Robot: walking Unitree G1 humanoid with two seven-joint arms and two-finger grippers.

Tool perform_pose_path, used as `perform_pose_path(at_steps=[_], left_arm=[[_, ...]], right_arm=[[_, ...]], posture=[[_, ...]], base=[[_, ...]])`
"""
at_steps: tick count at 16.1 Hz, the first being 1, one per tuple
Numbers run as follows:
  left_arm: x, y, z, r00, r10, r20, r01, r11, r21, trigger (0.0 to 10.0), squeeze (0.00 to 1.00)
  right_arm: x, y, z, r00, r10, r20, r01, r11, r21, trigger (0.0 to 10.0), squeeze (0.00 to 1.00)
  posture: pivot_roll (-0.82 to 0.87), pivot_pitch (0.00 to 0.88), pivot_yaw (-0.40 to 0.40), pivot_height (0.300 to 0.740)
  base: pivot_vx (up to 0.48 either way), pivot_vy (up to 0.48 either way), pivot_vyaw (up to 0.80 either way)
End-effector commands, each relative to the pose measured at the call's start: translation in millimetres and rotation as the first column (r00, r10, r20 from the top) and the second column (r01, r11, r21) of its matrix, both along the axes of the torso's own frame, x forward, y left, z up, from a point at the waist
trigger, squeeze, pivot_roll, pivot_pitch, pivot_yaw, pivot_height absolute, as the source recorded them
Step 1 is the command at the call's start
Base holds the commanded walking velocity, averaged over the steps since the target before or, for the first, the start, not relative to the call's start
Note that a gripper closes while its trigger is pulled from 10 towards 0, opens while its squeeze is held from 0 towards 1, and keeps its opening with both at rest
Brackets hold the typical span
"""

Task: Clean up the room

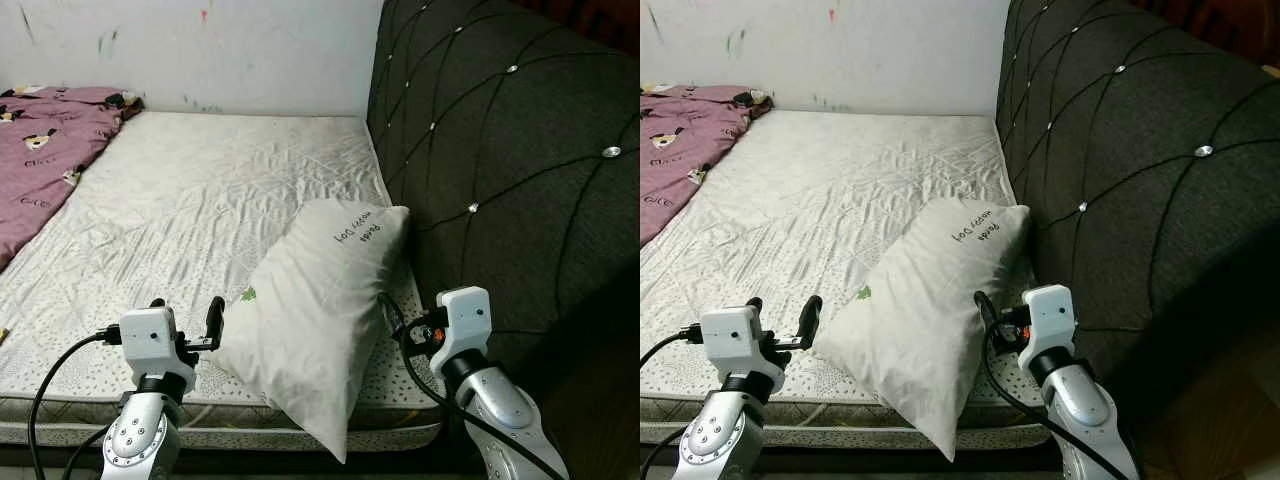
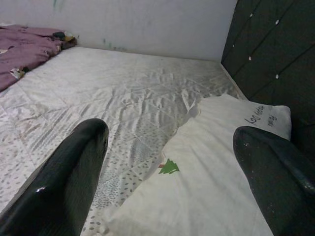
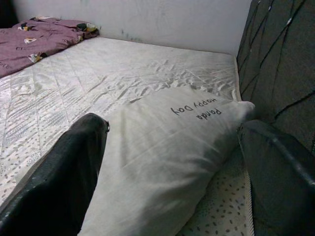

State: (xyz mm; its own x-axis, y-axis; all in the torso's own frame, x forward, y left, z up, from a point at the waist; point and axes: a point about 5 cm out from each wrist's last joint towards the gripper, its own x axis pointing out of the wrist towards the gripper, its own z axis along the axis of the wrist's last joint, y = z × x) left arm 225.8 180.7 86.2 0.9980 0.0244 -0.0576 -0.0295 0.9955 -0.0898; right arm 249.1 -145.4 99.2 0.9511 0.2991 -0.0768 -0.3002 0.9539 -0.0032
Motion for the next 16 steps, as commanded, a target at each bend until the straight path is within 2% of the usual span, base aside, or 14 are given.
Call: perform_pose_path(at_steps=[1,4,7,12,16], left_arm=[[1.5,-0.9,0.2,1.000,-0.001,-0.005,0.001,1.000,-0.002,10.0,0.00],[2.1,-1.1,0.3,1.000,-0.001,-0.005,0.001,1.000,-0.002,10.0,0.00],[2.7,-1.0,0.4,1.000,-0.001,-0.005,0.001,1.000,-0.001,10.0,0.00],[4.5,-1.0,0.3,1.000,-0.003,-0.003,0.003,1.000,0.001,10.0,0.00],[8.1,-0.4,1.4,1.000,-0.001,0.006,0.001,1.000,0.004,10.0,0.00]], right_arm=[[1.8,0.7,1.8,1.000,0.007,0.007,-0.007,1.000,-0.007,10.0,0.00],[3.1,-0.1,3.1,1.000,0.005,0.015,-0.005,1.000,-0.007,10.0,0.00],[5.3,-0.5,5.1,1.000,-0.001,0.025,0.002,1.000,-0.013,10.0,0.00],[5.4,0.3,3.3,1.000,-0.001,0.018,0.001,1.000,-0.018,10.0,0.00],[6.9,-5.3,1.0,0.999,-0.029,0.026,0.031,0.997,-0.077,10.0,0.00]], posture=[[0.01,0.001,-0.006,0.710],[0.01,0.001,-0.008,0.710],[0.01,0.000,-0.006,0.740],[0.01,0.000,-0.005,0.740],[0.01,0.000,-0.001,0.740]], base=[[0.000,0.000,0.00],[0.000,0.000,0.00],[0.000,0.000,0.00],[0.000,0.000,0.00],[0.000,0.000,0.00]])
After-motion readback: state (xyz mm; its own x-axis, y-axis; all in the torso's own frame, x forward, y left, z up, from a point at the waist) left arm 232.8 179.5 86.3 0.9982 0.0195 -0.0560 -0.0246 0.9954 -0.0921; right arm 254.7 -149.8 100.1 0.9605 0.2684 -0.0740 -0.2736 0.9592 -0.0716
